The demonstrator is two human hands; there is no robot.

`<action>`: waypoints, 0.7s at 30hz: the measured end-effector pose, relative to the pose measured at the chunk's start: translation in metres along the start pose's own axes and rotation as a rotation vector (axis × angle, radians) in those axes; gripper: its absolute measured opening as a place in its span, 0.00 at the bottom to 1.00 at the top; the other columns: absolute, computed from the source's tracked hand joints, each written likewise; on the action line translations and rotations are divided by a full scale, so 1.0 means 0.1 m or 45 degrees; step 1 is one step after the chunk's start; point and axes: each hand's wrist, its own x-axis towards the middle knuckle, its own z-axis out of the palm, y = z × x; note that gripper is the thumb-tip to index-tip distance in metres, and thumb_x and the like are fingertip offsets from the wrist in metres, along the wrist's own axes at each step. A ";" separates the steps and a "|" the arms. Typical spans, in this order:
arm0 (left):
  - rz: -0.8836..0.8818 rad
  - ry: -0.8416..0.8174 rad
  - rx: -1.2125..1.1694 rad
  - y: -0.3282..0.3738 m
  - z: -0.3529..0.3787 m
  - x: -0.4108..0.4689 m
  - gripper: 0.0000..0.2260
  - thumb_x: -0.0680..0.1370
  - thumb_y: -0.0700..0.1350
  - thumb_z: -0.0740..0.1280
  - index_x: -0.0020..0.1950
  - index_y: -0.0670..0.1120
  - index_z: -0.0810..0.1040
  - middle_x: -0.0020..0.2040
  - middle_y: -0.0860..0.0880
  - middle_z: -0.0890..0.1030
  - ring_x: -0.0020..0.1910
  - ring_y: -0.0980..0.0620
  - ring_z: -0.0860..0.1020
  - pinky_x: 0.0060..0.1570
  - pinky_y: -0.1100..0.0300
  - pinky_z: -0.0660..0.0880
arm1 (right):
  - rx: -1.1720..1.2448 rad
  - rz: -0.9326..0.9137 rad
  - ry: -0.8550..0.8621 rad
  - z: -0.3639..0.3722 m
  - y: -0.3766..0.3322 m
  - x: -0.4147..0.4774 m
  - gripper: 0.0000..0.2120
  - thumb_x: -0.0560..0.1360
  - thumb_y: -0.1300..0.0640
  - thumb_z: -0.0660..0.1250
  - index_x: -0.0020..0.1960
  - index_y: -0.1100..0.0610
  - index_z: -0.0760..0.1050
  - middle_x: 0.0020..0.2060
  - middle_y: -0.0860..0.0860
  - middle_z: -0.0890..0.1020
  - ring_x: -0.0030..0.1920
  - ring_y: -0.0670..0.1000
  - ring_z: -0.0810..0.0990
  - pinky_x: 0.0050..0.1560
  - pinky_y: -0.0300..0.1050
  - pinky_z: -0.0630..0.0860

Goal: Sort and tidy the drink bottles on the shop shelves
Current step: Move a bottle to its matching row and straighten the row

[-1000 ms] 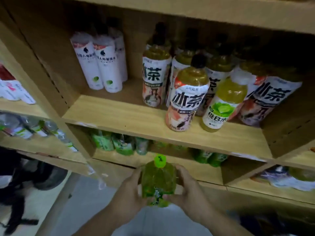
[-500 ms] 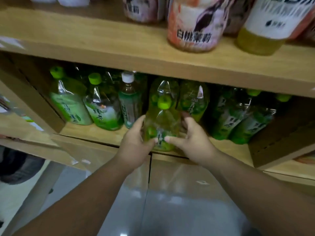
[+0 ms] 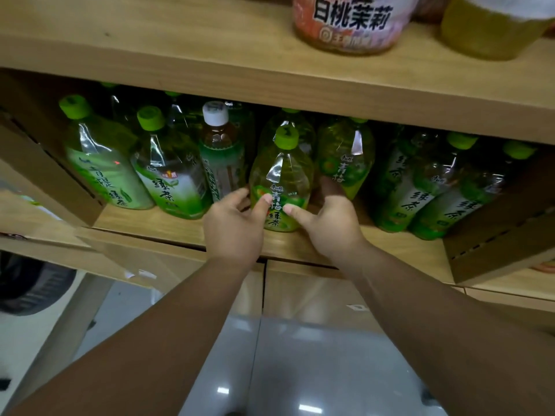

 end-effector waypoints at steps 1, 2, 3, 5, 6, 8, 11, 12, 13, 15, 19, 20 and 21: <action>-0.015 -0.016 0.000 0.02 -0.02 0.00 0.25 0.76 0.53 0.75 0.68 0.42 0.79 0.58 0.46 0.85 0.55 0.54 0.83 0.55 0.62 0.76 | -0.002 0.019 -0.018 0.00 -0.02 -0.01 0.32 0.72 0.48 0.79 0.71 0.53 0.70 0.59 0.51 0.82 0.59 0.53 0.80 0.55 0.43 0.76; -0.023 -0.044 0.008 0.05 -0.05 -0.01 0.24 0.76 0.52 0.75 0.68 0.41 0.79 0.58 0.46 0.85 0.54 0.56 0.82 0.55 0.62 0.75 | -0.011 0.046 -0.037 0.00 -0.05 -0.03 0.32 0.72 0.48 0.79 0.72 0.53 0.70 0.59 0.52 0.82 0.58 0.53 0.80 0.53 0.42 0.75; -0.023 -0.081 0.021 0.08 -0.06 -0.02 0.24 0.76 0.51 0.75 0.68 0.41 0.79 0.59 0.46 0.85 0.54 0.57 0.81 0.54 0.63 0.74 | -0.019 0.079 -0.055 0.00 -0.07 -0.05 0.32 0.72 0.48 0.78 0.71 0.54 0.71 0.57 0.52 0.83 0.57 0.53 0.81 0.52 0.44 0.76; -0.026 -0.149 0.068 0.16 -0.14 -0.07 0.23 0.77 0.49 0.75 0.69 0.41 0.78 0.61 0.46 0.84 0.54 0.60 0.77 0.54 0.64 0.72 | -0.010 0.136 -0.073 -0.04 -0.12 -0.10 0.26 0.72 0.48 0.79 0.65 0.54 0.75 0.53 0.51 0.84 0.54 0.53 0.82 0.53 0.48 0.80; -0.035 -0.169 0.073 0.21 -0.20 -0.10 0.24 0.77 0.49 0.75 0.70 0.41 0.77 0.62 0.46 0.83 0.54 0.59 0.77 0.55 0.63 0.73 | 0.006 0.165 -0.075 -0.08 -0.16 -0.14 0.23 0.71 0.49 0.79 0.61 0.54 0.76 0.51 0.51 0.84 0.53 0.53 0.83 0.54 0.49 0.80; -0.069 -0.208 0.080 0.33 -0.36 -0.18 0.25 0.76 0.50 0.75 0.71 0.44 0.77 0.63 0.48 0.82 0.56 0.55 0.80 0.58 0.59 0.76 | 0.037 0.209 -0.072 -0.20 -0.27 -0.21 0.21 0.70 0.48 0.80 0.58 0.54 0.78 0.51 0.50 0.85 0.54 0.52 0.83 0.56 0.49 0.80; -0.102 -0.304 0.089 0.61 -0.67 -0.42 0.25 0.75 0.51 0.76 0.70 0.47 0.76 0.60 0.52 0.79 0.59 0.51 0.79 0.59 0.56 0.76 | 0.026 0.241 -0.055 -0.50 -0.52 -0.33 0.26 0.68 0.44 0.78 0.62 0.55 0.80 0.55 0.52 0.84 0.57 0.53 0.82 0.59 0.50 0.80; -0.088 -0.338 0.110 0.73 -0.79 -0.51 0.25 0.75 0.51 0.76 0.70 0.48 0.76 0.61 0.53 0.78 0.59 0.51 0.78 0.59 0.55 0.76 | 0.016 0.254 -0.061 -0.61 -0.62 -0.39 0.29 0.68 0.42 0.78 0.64 0.55 0.79 0.57 0.52 0.83 0.59 0.54 0.81 0.61 0.50 0.79; -0.063 -0.364 0.144 0.85 -0.91 -0.59 0.26 0.74 0.52 0.76 0.70 0.49 0.76 0.62 0.54 0.78 0.60 0.51 0.78 0.59 0.54 0.77 | 0.007 0.264 -0.079 -0.74 -0.74 -0.45 0.31 0.69 0.41 0.77 0.66 0.55 0.78 0.60 0.53 0.81 0.61 0.54 0.80 0.64 0.51 0.77; -0.003 -0.386 0.221 1.12 -1.15 -0.72 0.26 0.74 0.53 0.77 0.70 0.51 0.76 0.62 0.54 0.78 0.59 0.51 0.78 0.58 0.52 0.77 | -0.009 0.253 -0.110 -1.00 -0.97 -0.59 0.29 0.71 0.43 0.77 0.68 0.55 0.78 0.63 0.54 0.78 0.63 0.54 0.78 0.66 0.49 0.75; 0.104 -0.383 0.331 1.77 -1.57 -0.90 0.25 0.74 0.54 0.76 0.69 0.50 0.76 0.62 0.53 0.80 0.60 0.50 0.78 0.58 0.52 0.77 | -0.014 0.193 -0.136 -1.54 -1.43 -0.90 0.24 0.72 0.44 0.77 0.64 0.53 0.80 0.62 0.52 0.78 0.60 0.51 0.78 0.61 0.44 0.74; 0.129 -0.380 0.349 1.93 -1.67 -0.95 0.26 0.74 0.54 0.76 0.69 0.50 0.76 0.62 0.52 0.79 0.60 0.50 0.78 0.59 0.52 0.76 | -0.021 0.179 -0.133 -1.68 -1.55 -0.98 0.23 0.72 0.44 0.76 0.63 0.52 0.80 0.61 0.52 0.78 0.59 0.51 0.78 0.61 0.44 0.74; 0.141 -0.382 0.376 2.08 -1.75 -1.00 0.27 0.74 0.55 0.76 0.70 0.49 0.75 0.63 0.52 0.79 0.61 0.49 0.78 0.60 0.53 0.76 | -0.025 0.170 -0.123 -1.82 -1.67 -1.05 0.23 0.72 0.44 0.76 0.63 0.51 0.80 0.61 0.51 0.78 0.59 0.51 0.78 0.62 0.46 0.75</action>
